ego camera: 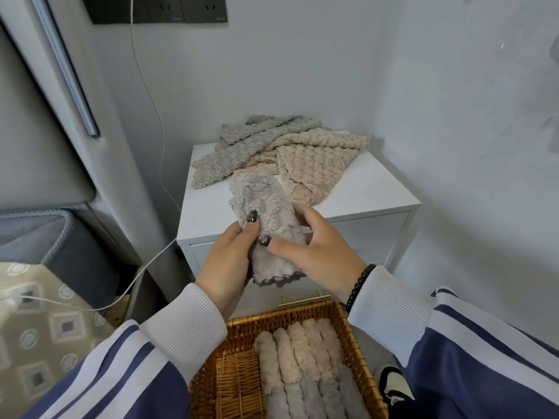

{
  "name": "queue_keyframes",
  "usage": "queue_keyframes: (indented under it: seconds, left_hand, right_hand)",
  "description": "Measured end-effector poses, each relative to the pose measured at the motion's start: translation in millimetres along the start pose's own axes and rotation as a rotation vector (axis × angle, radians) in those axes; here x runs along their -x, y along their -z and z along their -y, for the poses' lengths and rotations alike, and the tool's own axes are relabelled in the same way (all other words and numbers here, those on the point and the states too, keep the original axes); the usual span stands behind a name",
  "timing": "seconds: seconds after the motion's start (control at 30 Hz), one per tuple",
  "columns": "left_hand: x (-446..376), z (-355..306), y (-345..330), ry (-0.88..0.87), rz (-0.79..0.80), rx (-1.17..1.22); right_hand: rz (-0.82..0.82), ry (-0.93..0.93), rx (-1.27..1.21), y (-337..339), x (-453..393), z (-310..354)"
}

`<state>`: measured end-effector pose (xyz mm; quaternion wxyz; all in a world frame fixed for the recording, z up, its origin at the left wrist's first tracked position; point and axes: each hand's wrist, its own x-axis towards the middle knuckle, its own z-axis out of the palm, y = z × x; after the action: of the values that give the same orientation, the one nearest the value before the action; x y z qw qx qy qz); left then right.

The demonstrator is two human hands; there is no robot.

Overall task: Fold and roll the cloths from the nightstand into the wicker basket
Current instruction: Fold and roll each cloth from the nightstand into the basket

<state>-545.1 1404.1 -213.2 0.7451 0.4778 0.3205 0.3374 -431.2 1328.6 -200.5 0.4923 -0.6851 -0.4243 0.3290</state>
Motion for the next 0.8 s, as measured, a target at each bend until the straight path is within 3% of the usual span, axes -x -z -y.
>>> queue_keyframes:
  seconds: [0.23, 0.37, 0.53, 0.8]
  left_hand:
    - [0, -7, 18, 0.057, -0.031, -0.041]
    - [1, -5, 25, 0.083, 0.008, -0.045]
    - [1, 3, 30, 0.046, -0.07, -0.091]
    - [-4, 5, 41, 0.057, -0.028, -0.132]
  right_hand:
    - [0.076, -0.186, -0.173, -9, -6, -9]
    - [0.102, -0.208, -0.146, -19, -6, -11]
    - [0.132, -0.245, -0.192, -29, -5, -19]
    - [0.309, -0.277, -0.023, -27, 0, -20]
